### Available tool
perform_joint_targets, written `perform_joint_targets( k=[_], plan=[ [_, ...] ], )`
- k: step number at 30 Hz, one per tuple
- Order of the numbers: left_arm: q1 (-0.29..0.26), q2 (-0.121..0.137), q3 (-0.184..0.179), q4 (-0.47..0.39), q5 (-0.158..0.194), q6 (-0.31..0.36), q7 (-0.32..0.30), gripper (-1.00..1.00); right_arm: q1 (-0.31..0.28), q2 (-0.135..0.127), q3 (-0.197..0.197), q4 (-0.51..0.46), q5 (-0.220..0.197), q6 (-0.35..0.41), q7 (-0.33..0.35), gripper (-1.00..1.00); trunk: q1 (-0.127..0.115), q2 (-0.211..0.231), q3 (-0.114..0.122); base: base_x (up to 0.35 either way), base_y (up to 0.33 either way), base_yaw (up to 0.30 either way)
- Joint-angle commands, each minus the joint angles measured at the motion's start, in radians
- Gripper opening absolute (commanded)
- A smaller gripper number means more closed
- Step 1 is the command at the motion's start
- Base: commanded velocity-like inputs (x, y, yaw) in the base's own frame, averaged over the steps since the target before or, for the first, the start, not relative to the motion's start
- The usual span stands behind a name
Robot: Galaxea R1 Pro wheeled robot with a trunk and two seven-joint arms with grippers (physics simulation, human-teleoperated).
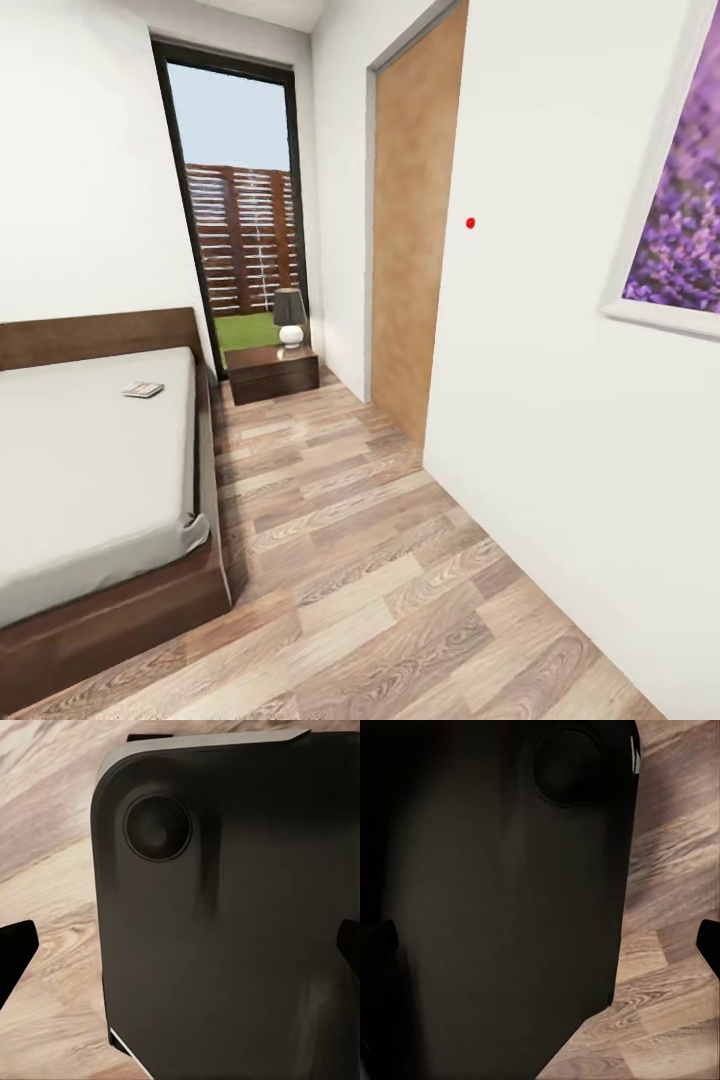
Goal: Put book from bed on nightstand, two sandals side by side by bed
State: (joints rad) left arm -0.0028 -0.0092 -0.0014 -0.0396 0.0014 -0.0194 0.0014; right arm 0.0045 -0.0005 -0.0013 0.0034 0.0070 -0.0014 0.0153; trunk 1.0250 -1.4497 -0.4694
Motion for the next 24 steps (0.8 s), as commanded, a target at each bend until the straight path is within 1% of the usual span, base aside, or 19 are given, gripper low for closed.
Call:
perform_joint_targets(
  k=[1,24],
  plan=[
    [0.000,0.000,0.000,0.000,0.000,-0.002,0.000,1.00,0.000,0.000,0.000,0.000,0.001,0.000,0.002,1.00,0.000,0.000,-0.001,0.000,0.000,0.292],
    [0.000,-0.001,0.000,0.000,0.000,-0.004,0.000,1.00,0.000,-0.001,-0.001,0.000,0.001,0.000,0.002,1.00,0.000,0.000,-0.001,0.000,0.000,0.292]
  ],
)
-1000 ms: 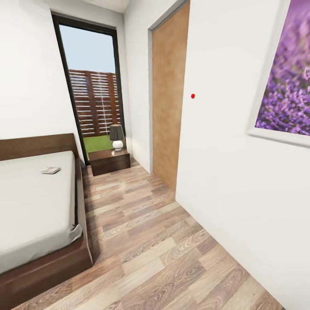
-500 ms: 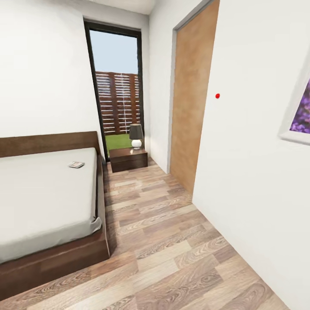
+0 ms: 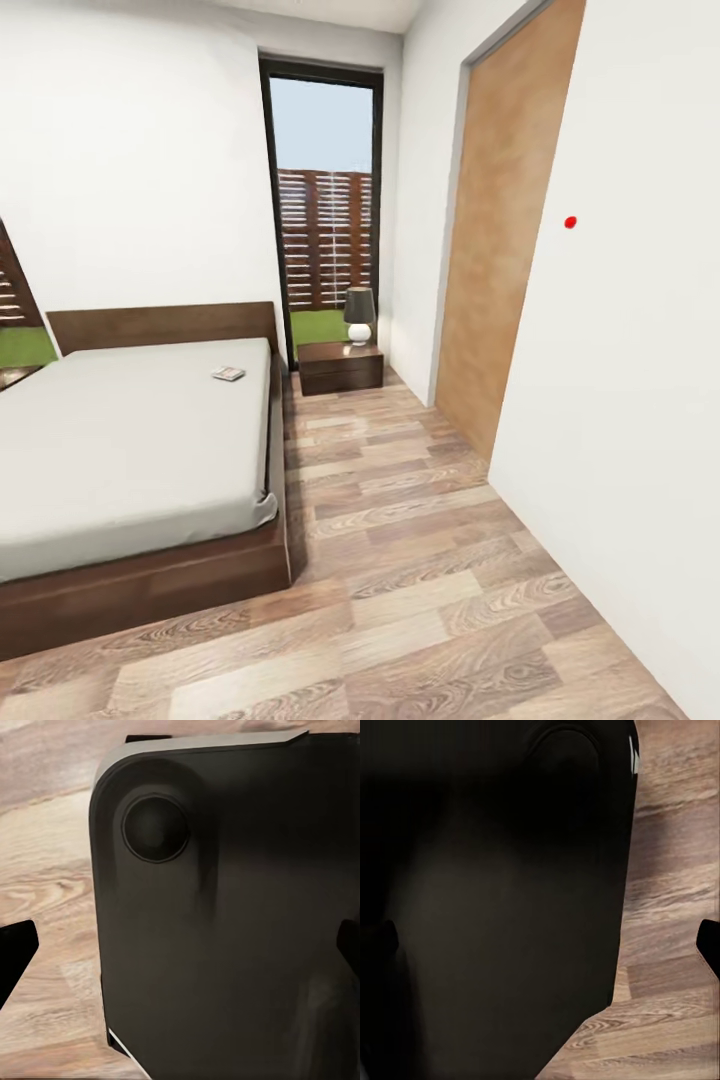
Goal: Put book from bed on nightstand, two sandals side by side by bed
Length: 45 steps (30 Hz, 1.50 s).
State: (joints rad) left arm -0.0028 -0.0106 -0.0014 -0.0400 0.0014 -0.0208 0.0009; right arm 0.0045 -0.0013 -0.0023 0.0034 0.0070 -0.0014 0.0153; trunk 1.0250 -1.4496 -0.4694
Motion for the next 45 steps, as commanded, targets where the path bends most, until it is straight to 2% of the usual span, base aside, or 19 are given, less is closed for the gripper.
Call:
perform_joint_targets(
  k=[1,45],
  plan=[
    [0.000,0.000,0.000,0.000,0.000,-0.002,0.000,1.00,0.000,0.000,0.000,0.000,0.001,0.000,0.002,1.00,0.000,0.000,-0.001,0.000,0.000,0.292],
    [0.000,0.000,0.000,-0.001,0.000,-0.033,0.000,1.00,0.000,0.001,-0.001,0.000,0.000,0.000,0.002,1.00,0.000,0.000,-0.001,0.000,0.000,0.292]
  ],
)
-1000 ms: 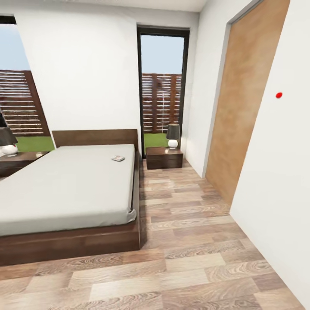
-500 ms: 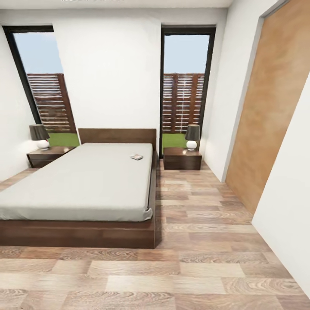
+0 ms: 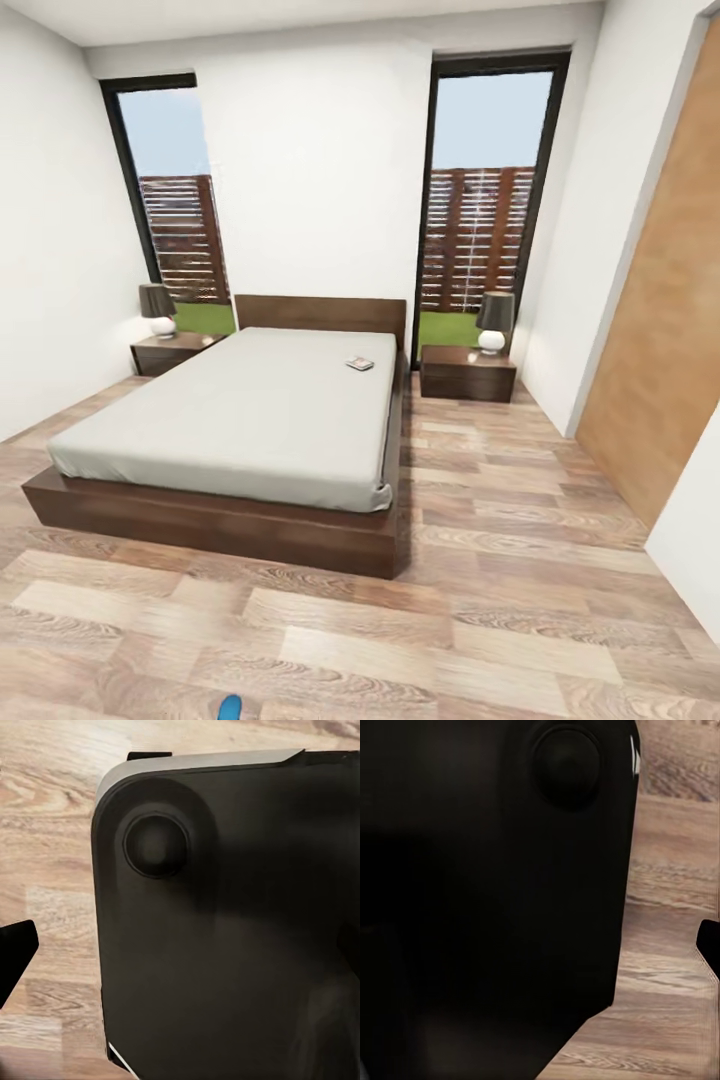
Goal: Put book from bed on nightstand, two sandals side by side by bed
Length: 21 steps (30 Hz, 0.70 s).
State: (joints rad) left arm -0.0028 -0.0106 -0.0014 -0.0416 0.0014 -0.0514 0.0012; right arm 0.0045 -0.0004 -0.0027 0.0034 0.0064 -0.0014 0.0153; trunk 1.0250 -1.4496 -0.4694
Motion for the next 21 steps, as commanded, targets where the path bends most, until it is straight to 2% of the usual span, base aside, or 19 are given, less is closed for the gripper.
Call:
perform_joint_targets(
  k=[1,21],
  plan=[
    [0.000,0.000,0.000,0.000,0.000,-0.002,0.000,1.00,0.000,0.000,0.000,0.000,0.001,0.000,0.002,1.00,0.000,0.000,-0.001,0.000,0.000,0.292],
    [0.000,0.000,0.000,0.000,0.000,-0.004,0.000,1.00,0.000,-0.001,0.000,0.000,0.001,0.000,0.002,1.00,0.000,0.000,-0.001,0.000,0.000,0.292]
  ],
)
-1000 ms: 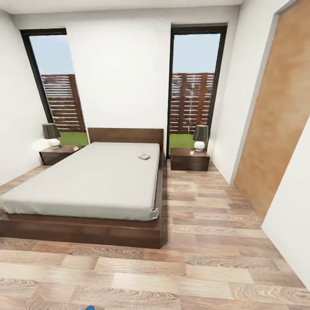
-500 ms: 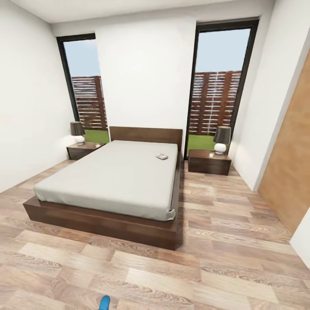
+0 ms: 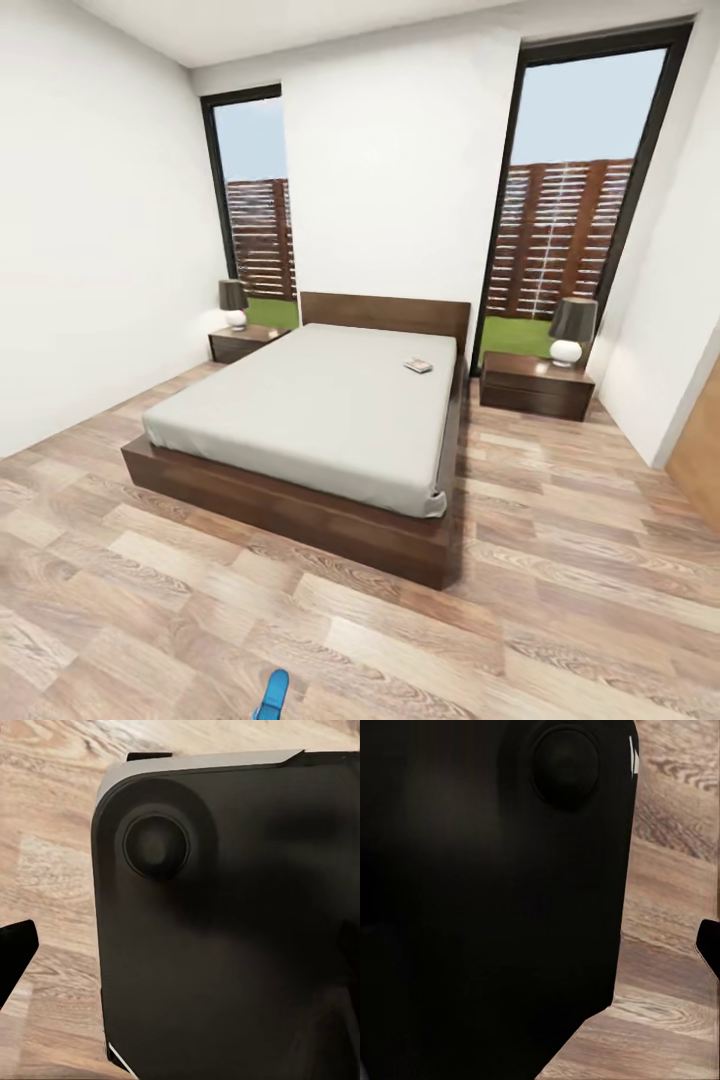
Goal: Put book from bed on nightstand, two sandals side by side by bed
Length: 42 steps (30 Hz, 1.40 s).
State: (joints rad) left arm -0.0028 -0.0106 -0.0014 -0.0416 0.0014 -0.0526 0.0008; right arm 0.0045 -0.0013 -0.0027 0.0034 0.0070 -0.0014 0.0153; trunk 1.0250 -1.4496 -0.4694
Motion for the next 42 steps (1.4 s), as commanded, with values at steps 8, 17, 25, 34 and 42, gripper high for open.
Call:
perform_joint_targets(
  k=[8,17,25,34,42],
  plan=[
    [0.000,0.000,0.000,0.000,0.000,-0.003,0.000,1.00,0.000,0.000,0.000,0.000,0.001,0.000,0.002,1.00,0.000,0.000,-0.001,0.000,0.000,0.292],
    [0.000,0.000,0.000,0.000,0.000,-0.003,0.000,1.00,0.000,0.000,0.000,0.000,0.001,0.000,0.002,1.00,0.000,0.000,-0.001,0.000,0.000,0.292],
    [0.000,0.000,0.000,0.000,0.000,-0.003,-0.001,1.00,0.000,0.000,0.000,0.000,0.001,0.000,0.002,1.00,0.000,0.000,-0.001,0.000,0.000,0.292],
    [0.000,0.000,0.000,0.000,0.000,-0.003,-0.001,1.00,0.000,0.000,0.000,0.000,0.001,0.000,0.002,1.00,0.000,0.000,-0.001,0.000,0.000,0.292],
    [0.000,0.000,0.000,0.000,-0.001,-0.003,-0.001,1.00,0.000,0.000,0.000,0.000,0.001,0.000,0.002,1.00,0.000,0.000,-0.001,0.000,0.000,0.292]
  ],
)
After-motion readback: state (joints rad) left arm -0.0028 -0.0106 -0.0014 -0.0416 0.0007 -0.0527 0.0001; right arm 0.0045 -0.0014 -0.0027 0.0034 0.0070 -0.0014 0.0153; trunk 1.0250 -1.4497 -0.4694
